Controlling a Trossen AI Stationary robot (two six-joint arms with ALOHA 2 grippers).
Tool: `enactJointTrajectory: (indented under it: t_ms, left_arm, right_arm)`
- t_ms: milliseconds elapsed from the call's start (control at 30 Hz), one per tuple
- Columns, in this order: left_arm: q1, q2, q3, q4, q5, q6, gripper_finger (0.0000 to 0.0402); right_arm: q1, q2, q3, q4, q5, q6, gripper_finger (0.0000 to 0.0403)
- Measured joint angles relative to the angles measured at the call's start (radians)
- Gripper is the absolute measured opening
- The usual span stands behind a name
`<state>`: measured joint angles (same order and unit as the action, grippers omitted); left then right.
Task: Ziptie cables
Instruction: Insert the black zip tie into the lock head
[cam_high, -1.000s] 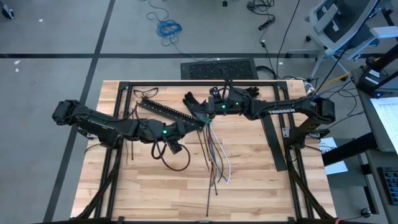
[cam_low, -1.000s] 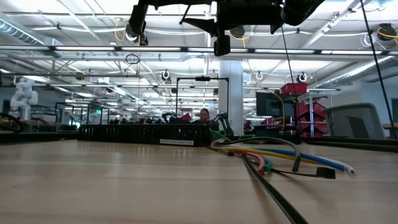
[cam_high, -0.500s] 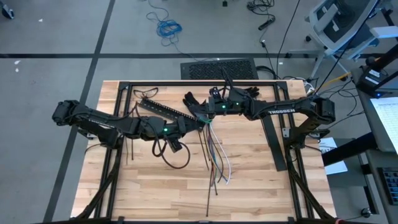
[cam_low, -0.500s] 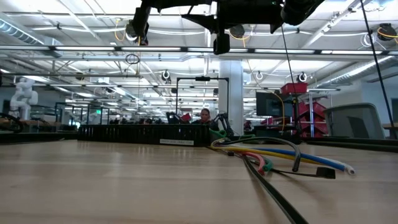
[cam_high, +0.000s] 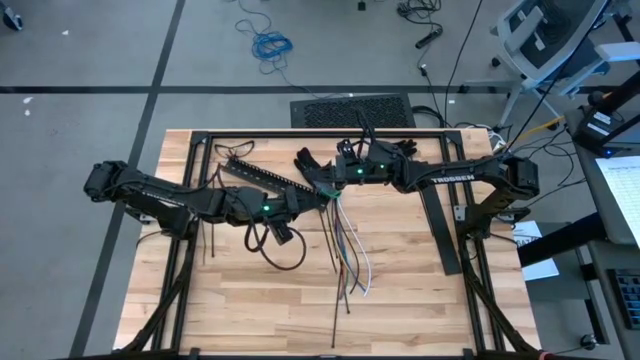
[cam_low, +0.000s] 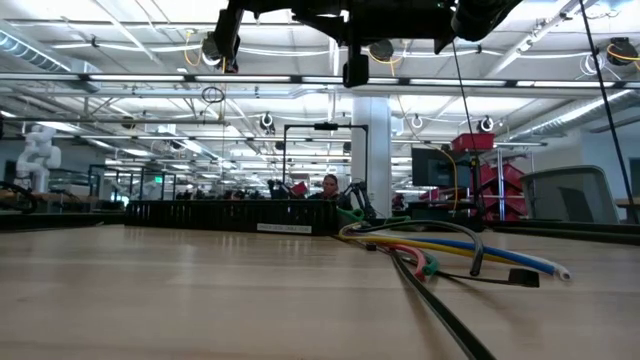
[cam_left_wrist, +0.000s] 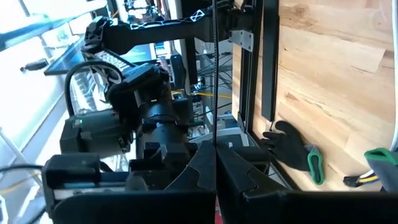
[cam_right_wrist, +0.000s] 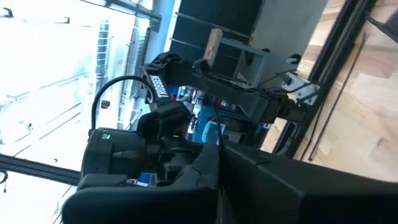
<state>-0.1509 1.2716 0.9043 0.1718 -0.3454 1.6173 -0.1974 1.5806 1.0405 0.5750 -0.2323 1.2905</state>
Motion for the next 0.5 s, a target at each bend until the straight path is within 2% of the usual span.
enactJointTrajectory:
  t_ms: [233, 500]
  left_arm:
    - [0.000, 0.000, 0.000, 0.002, 0.001, -0.040, 0.0000]
    - [0.001, 0.000, 0.000, 0.019, 0.025, -0.310, 0.0003]
  right_arm:
    - [-0.004, 0.000, 0.000, 0.018, -0.007, -0.011, 0.0001]
    - [-0.003, 0.000, 0.000, 0.018, -0.017, -0.011, 0.0001]
